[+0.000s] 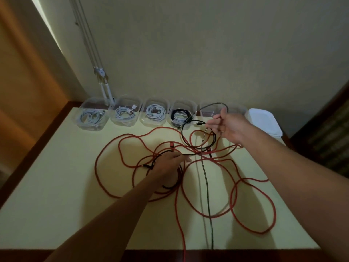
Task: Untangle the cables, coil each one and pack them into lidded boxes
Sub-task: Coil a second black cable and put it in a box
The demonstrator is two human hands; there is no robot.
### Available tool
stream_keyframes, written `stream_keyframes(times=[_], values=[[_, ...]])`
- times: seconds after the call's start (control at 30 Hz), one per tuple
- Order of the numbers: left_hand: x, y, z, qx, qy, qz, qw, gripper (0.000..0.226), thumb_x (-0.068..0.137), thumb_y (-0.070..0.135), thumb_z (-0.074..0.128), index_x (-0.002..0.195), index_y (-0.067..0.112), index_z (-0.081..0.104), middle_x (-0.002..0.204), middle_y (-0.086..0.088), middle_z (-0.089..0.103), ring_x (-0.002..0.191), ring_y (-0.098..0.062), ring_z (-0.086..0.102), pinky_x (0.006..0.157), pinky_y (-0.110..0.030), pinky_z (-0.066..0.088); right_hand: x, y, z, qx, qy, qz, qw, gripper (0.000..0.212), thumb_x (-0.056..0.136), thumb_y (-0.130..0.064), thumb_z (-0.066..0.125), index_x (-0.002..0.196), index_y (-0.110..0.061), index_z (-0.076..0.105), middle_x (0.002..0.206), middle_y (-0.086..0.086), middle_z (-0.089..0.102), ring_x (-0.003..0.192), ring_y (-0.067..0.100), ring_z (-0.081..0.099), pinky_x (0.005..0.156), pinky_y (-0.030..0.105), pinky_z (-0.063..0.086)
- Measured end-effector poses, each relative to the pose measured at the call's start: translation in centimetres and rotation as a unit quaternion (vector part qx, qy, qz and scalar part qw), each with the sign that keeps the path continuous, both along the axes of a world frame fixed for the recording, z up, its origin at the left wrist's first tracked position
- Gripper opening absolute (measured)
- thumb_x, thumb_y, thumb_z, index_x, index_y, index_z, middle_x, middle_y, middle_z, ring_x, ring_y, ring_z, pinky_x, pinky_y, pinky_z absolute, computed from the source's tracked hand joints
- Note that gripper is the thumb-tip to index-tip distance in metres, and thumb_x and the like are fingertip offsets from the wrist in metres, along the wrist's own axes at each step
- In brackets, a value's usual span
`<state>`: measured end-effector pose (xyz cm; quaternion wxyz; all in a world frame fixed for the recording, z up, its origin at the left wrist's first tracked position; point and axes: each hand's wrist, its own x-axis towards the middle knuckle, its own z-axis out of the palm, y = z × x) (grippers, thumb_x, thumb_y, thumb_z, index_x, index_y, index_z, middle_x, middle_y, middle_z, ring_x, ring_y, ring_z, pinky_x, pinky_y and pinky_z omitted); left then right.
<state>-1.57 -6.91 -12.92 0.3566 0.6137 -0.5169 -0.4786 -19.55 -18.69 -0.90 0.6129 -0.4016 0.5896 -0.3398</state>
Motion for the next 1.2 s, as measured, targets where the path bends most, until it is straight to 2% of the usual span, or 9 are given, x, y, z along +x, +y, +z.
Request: stream_keyframes(times=[0.1,0.23,0.33,0.6,0.73,0.8,0.97,1.07,1.2], values=[[-0.5,0.7,0.8,0.038,0.052,-0.009,0.998,0.038,0.096,0.054,0.051,0.096,0.027,0.078,0.102,0.011,0.071,0.095,-0.005,0.059,0.089,-0.03,0.044,0.5,0.3,-1.8,0.003,-0.011,-0.006,1.0,0.043,0.11,-0.04,0.029,0.101,-0.008,0.057,0.09,0.011,0.078,0.085,0.019,0.076,0.07,0.029,0.055],[-1.8,1.6,0.3,-0.015,-0.131,-0.07,0.989,0.063,0.072,0.081,0.057,0.1,0.028,0.076,0.084,0.01,0.071,0.076,-0.004,0.064,0.071,-0.026,0.05,0.9,1.3,-3.5,0.02,-0.046,-0.005,0.999,0.046,0.111,-0.037,0.028,0.105,-0.005,0.06,0.105,0.014,0.076,0.093,0.021,0.075,0.084,0.033,0.056],[-2.6,0.9,-0.5,-0.025,-0.177,-0.045,0.983,0.068,0.064,0.09,0.056,0.095,0.033,0.078,0.072,0.015,0.07,0.063,0.003,0.063,0.065,-0.029,0.056,1.3,2.1,-3.9,0.047,-0.093,0.0,0.995,0.045,0.111,-0.035,0.031,0.115,-0.002,0.06,0.103,0.014,0.077,0.096,0.022,0.075,0.087,0.035,0.056],[-3.7,-0.4,-0.2,0.033,-0.029,0.051,0.998,0.033,0.076,0.059,0.076,0.092,0.03,0.08,0.05,0.013,0.061,0.039,0.003,0.045,0.05,-0.019,0.035,2.8,3.3,-3.1,0.09,-0.117,0.059,0.987,0.04,0.111,-0.037,0.031,0.103,-0.01,0.06,0.097,0.01,0.078,0.087,0.02,0.077,0.075,0.033,0.055],[-3.5,-0.6,-0.1,0.036,0.005,0.072,0.997,0.024,0.078,0.049,0.079,0.089,0.028,0.08,0.077,-0.005,0.075,0.064,-0.013,0.062,0.063,-0.031,0.05,2.1,3.5,-2.6,0.041,-0.053,0.064,0.996,0.037,0.109,-0.038,0.04,0.105,-0.009,0.064,0.094,0.007,0.079,0.086,0.02,0.076,0.075,0.031,0.055],[-3.3,-0.7,-0.3,0.038,0.03,0.077,0.996,0.018,0.077,0.046,0.081,0.086,0.03,0.08,0.089,-0.01,0.077,0.076,-0.021,0.065,0.072,-0.034,0.054,1.4,3.9,-2.7,-0.033,0.072,0.064,0.995,0.037,0.105,-0.04,0.049,0.106,-0.008,0.068,0.083,0.003,0.077,0.071,0.018,0.071,0.064,0.03,0.052],[-2.9,-1.1,-0.2,0.048,0.101,0.12,0.986,0.02,0.077,0.034,0.084,0.091,0.019,0.081,0.091,-0.007,0.078,0.079,-0.015,0.061,0.065,-0.017,0.047,-1.0,8.7,-4.6,-0.17,0.381,0.2,0.886,0.047,0.098,-0.053,0.055,0.082,-0.012,0.071,0.068,-0.001,0.07,0.054,0.011,0.061,0.056,0.026,0.048],[-2.5,-1.7,0.2,0.078,0.147,0.176,0.97,0.018,0.075,0.032,0.086,0.085,0.018,0.079,0.074,0.008,0.072,0.067,-0.003,0.061,0.053,-0.006,0.045,-2.1,12.7,-6.8,-0.119,0.367,0.303,0.872,0.046,0.094,-0.058,0.059,0.073,-0.017,0.068,0.063,-0.003,0.069,0.051,0.008,0.058,0.051,0.022,0.046],[-1.4,-1.9,0.2,0.077,0.151,0.212,0.962,0.02,0.076,0.038,0.084,0.084,0.021,0.076,0.07,0.01,0.064,0.063,-0.002,0.056,0.054,-0.013,0.043,-2.9,14.7,-8.3,0.005,0.257,0.406,0.877,0.045,0.095,-0.043,0.066,0.08,-0.001,0.072,0.066,0.007,0.071,0.05,0.017,0.051,0.05,0.027,0.037]])
